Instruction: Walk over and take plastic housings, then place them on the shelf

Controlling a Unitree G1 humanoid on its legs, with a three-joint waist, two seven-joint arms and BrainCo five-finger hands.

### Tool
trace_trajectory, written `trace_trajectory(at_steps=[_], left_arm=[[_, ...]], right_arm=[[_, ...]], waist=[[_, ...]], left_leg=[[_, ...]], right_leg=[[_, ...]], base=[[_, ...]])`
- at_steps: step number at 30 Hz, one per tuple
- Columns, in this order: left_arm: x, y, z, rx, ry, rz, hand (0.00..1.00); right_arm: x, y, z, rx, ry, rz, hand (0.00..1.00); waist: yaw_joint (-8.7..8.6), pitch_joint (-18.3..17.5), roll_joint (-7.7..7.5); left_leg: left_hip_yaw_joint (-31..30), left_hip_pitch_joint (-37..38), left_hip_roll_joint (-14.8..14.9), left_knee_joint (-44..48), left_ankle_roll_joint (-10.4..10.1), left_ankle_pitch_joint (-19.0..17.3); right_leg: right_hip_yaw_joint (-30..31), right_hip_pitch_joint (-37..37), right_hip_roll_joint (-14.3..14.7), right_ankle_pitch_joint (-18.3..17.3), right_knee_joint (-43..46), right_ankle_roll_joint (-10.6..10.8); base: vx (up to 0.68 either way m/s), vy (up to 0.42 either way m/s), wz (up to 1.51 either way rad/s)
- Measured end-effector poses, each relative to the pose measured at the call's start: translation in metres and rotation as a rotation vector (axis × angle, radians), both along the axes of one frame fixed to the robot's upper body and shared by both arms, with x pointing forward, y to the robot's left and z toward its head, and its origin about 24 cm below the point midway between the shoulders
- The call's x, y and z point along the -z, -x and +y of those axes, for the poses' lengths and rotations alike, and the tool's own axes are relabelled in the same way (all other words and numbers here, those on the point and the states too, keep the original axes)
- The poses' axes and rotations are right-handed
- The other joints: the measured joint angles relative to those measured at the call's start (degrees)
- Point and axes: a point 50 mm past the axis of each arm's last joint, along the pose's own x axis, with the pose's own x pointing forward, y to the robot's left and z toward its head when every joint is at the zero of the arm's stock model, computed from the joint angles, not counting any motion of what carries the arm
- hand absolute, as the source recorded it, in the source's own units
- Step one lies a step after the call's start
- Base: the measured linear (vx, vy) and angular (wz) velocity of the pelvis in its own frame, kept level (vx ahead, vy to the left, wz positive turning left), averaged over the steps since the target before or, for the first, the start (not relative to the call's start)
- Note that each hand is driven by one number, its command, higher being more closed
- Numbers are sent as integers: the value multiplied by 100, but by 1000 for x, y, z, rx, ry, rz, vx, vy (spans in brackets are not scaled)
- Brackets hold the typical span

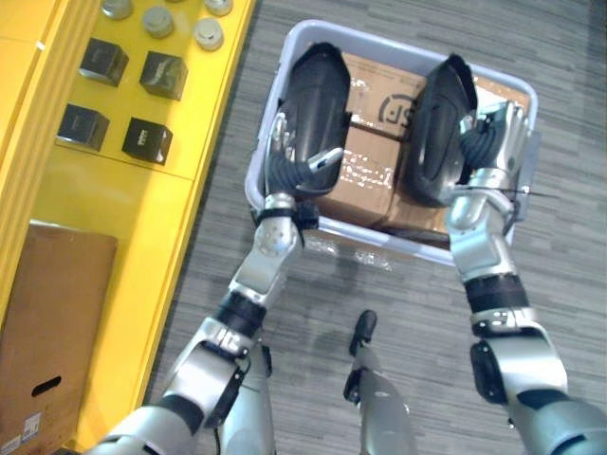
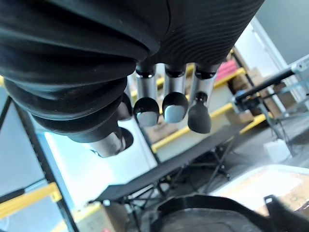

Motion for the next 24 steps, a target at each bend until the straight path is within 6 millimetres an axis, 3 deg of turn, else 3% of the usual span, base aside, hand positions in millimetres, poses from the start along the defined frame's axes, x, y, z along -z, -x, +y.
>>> trace_trajectory(at_steps=[3,6,9,10,14,17,21,24], left_arm=[[-7,-16,0,-36,-64,53,0],[-27,-19,1,-44,-74,4,0],[-36,-19,1,-46,-70,-15,0],[-36,-19,1,-46,-70,-17,0],[-37,-19,1,-46,-70,-19,0],[-38,-18,1,-54,-75,-29,0],[-55,-9,-4,-64,-67,-117,0],[-69,11,-14,-56,-67,-245,0]], right_arm=[[0,-2,8,-22,-16,2,100],[-11,-4,13,-37,-18,-26,100],[-7,-8,13,-38,-31,4,100],[-6,-10,13,-40,-39,15,0],[7,-15,15,-53,-91,70,0],[15,-16,15,-79,-268,74,0],[23,-15,-3,-58,-500,47,0],[28,-12,-19,-3,-682,-5,0]], waist=[[-90,-54,-102],[-137,-55,-109],[-160,-55,-109],[-161,-55,-110],[-167,-54,-112],[-159,-54,-112],[-119,-54,-113],[-124,-52,-115]], left_leg=[[-1,-31,-2,16,0,2],[21,-140,12,75,0,1],[31,-156,24,114,-3,-7],[32,-169,26,116,-4,-8],[34,-202,29,137,-4,-8],[34,-204,29,141,-3,-8],[40,-255,28,136,-2,-6],[33,-317,26,140,-2,-7]], right_leg=[[11,-50,-7,5,46,-5],[60,-194,-6,9,126,-9],[107,-220,-1,11,156,-11],[114,-243,0,10,170,-11],[126,-282,0,12,183,-15],[132,-290,-1,6,186,-24],[138,-365,-5,6,210,-24],[129,-416,-6,7,208,-25]], base=[[1,-5,-1],[0,-12,-8],[1,-19,-4],[0,0,0],[0,0,0],[0,0,0],[0,0,0],[0,0,0]])
